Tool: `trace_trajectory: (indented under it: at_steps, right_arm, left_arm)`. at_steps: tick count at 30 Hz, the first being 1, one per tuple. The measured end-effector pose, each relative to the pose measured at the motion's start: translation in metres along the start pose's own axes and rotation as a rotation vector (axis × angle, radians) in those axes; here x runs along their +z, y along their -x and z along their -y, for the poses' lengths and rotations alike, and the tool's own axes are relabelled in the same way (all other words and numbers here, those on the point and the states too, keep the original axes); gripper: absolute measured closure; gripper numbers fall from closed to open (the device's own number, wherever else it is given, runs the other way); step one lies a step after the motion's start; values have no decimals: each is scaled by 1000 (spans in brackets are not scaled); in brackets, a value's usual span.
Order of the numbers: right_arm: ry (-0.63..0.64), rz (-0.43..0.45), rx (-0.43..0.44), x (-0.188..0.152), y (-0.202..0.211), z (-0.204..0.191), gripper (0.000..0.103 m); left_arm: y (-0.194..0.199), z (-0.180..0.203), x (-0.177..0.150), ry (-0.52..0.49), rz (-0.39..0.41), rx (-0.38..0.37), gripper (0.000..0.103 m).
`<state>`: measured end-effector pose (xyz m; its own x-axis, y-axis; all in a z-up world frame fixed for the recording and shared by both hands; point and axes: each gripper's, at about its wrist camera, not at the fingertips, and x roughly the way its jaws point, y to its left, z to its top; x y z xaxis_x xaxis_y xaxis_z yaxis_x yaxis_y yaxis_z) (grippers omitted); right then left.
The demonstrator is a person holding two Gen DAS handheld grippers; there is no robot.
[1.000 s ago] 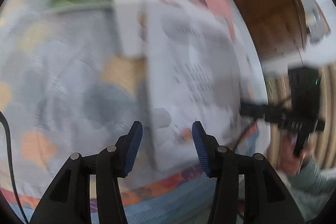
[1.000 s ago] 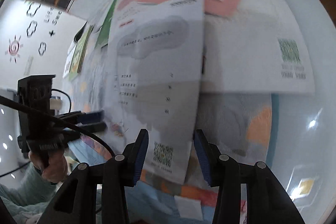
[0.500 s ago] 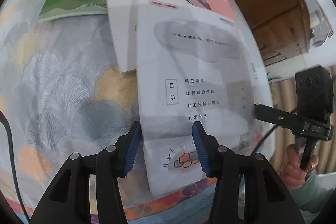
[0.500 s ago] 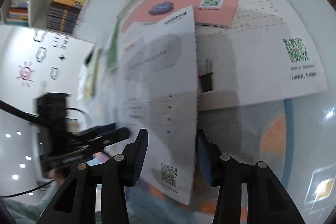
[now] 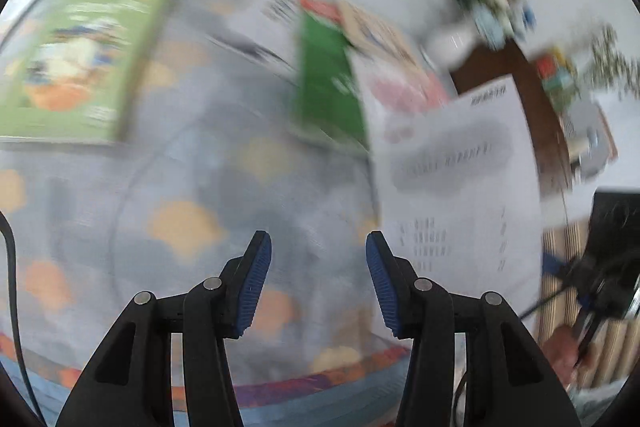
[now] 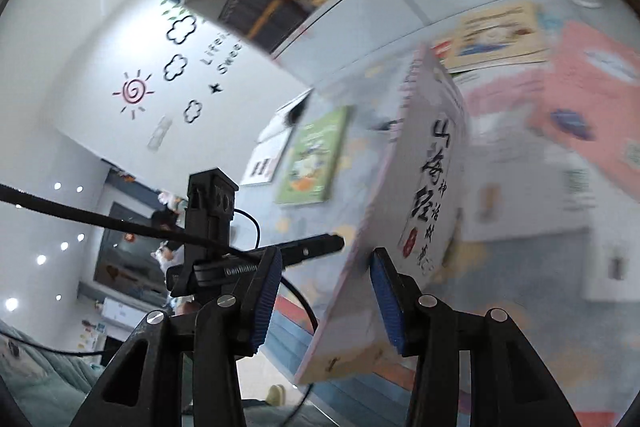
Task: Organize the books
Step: 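Lift the white mermaid book out of the pile with the left gripper, then lay the white mermaid book flat on the table, open left gripper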
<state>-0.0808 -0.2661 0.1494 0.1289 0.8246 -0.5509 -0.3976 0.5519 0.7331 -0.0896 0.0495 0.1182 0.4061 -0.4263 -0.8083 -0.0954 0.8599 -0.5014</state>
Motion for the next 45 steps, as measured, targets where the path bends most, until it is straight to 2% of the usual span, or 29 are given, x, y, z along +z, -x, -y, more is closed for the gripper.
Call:
trace_trajectory:
  at_steps: [4,6,7,9,12,15,17,20,23,25,26,28,30,32,34,36,38,39,41,45]
  right_arm:
    - [18,-83,-4,3,-55,-19,58]
    - [22,-121,-28,-6,-72,-23,57]
    - [21,-129,-45,-13,-74,-21,54]
    - [1,-139,-127,-24,-84,-12,49]
    - [-56,-164,-272,-38,-96,10,48]
    - [-92,-175,-455,-49,-103,33,48]
    - [-73,-146,-564,-56,-106,36,60]
    - [-42,-125,-648,-63,-109,35,61]
    - [-55,-147,-628,-68,-116,38,61]
    - [-45,-133,-645,-70,-118,35,61]
    - [-49,-129,-645,-69,-121,38,60]
    - [-96,-105,-605,-67,-114,45,60]
    - [-178,-80,-519,-63,-106,56,60]
    - [-235,-62,-464,-63,-103,64,60]
    - [-257,-53,-447,-63,-102,67,60]
    - [-254,-51,-446,-64,-100,68,60]
    - [-247,-49,-452,-65,-100,67,58]
    - [-246,-47,-452,-66,-98,67,58]
    - [-254,-46,-449,-65,-103,65,57]
    - [-333,-62,-380,-59,-94,77,57]
  left_arm:
    - [15,-42,4,81,48,32,57]
    - [7,-51,3,91,35,44,57]
    - [2,-56,0,94,18,58,57]
    - [-12,-64,-8,91,-36,52,57]
    - [-33,-67,-17,65,-136,15,57]
    - [-57,-53,-29,-33,-231,13,55]
    - [-57,-44,-43,-99,-242,30,55]
    - [-59,-36,-48,-139,-257,2,55]
    - [-60,-41,-48,-114,-262,-50,55]
    - [-56,-53,-45,-35,-256,-140,55]
    - [-52,-59,-44,10,-246,-202,55]
    - [-38,-74,-37,124,-205,-400,55]
    - [-31,-76,-33,167,-180,-508,55]
    - [-34,-68,-31,138,-185,-479,57]
    - [-46,-58,-35,90,-196,-379,65]
    - [-58,-53,-38,58,-213,-288,86]
    - [-70,-48,-38,51,-233,-259,93]
    - [-76,-44,-40,46,-238,-251,93]
    - [-82,-38,-38,39,-247,-259,93]
    - [-77,-40,-27,128,-254,-410,93]
